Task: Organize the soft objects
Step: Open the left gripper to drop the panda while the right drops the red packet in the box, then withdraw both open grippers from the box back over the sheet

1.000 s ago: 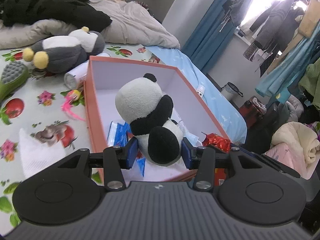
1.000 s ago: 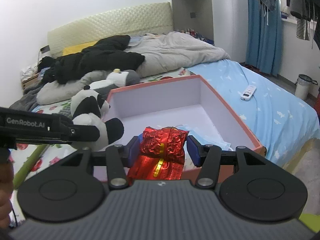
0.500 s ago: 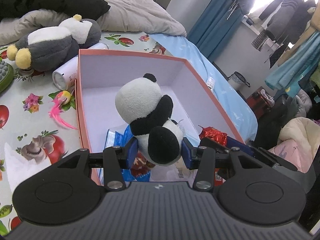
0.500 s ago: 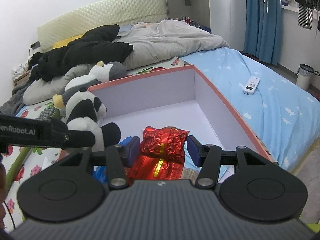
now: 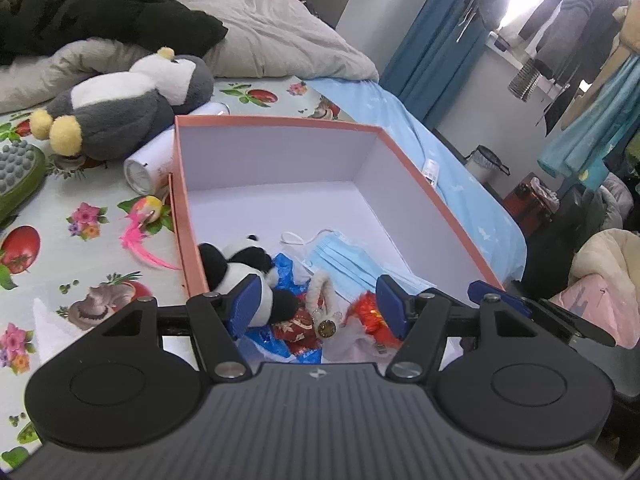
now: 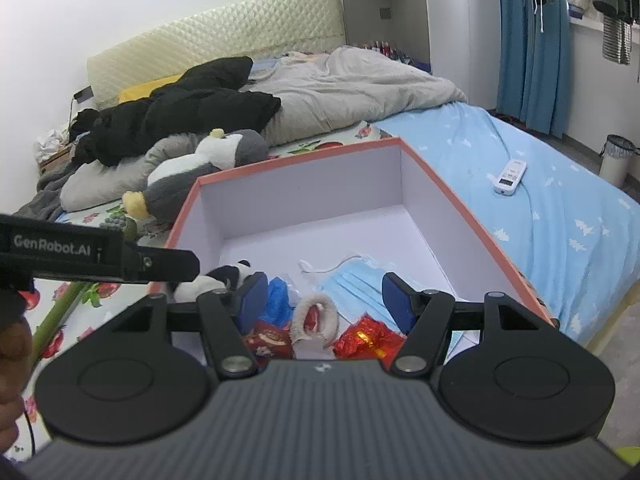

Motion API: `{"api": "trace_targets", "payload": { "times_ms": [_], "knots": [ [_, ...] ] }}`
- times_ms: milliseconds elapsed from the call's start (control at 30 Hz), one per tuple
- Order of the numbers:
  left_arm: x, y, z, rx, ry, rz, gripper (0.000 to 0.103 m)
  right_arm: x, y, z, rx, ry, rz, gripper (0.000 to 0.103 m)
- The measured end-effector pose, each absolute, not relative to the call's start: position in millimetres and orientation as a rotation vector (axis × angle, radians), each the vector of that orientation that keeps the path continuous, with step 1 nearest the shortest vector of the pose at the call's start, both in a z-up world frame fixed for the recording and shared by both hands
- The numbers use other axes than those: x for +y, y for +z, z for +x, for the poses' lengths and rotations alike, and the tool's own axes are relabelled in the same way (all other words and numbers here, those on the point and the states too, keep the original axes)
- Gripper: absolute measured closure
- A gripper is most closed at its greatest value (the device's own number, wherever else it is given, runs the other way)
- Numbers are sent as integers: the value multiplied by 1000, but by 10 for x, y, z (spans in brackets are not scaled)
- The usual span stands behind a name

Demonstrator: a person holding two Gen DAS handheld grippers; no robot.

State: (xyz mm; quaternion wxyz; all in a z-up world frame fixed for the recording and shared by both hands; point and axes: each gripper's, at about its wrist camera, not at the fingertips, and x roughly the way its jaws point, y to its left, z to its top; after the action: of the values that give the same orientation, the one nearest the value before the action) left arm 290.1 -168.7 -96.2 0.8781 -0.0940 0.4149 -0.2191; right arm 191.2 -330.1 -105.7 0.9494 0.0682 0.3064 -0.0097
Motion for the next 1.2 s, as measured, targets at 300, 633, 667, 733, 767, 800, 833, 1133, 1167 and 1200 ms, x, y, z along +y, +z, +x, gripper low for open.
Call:
{"api": "trace_targets", "payload": {
  "times_ms": [300,633,667,733,767,800,833,1133,1167,1200],
  "knots": [
    [-1452,-734,2435,783,-449,-164,34,-3095,-882,1551,601,33,146,37],
    [-1143,-710,1940,787,-416,-155,34,-2820,-806,1250,617,96,148,37],
    [-1102,-706,1902,788,-413,-159,34,-2809,-807,1222,624,99,157,37],
    [-1020,-689,1809,782,-403,-162,34,-2774,-801,1155,630,96,163,37],
    [-984,-680,1763,777,-396,-162,34,-2755,-796,1125,630,96,162,37],
    [-946,-671,1721,772,-390,-165,34,-2722,-788,1082,631,98,159,37],
    [-902,-664,1668,768,-384,-171,34,-2698,-782,1045,633,99,158,37],
    [-674,-578,1200,762,-315,-189,33,-2450,-660,773,632,147,156,37],
    [-637,-568,1147,761,-306,-193,32,-2416,-640,749,629,156,150,37],
    [-598,-555,1095,758,-299,-197,30,-2378,-616,729,625,165,144,37]
  ]
}}
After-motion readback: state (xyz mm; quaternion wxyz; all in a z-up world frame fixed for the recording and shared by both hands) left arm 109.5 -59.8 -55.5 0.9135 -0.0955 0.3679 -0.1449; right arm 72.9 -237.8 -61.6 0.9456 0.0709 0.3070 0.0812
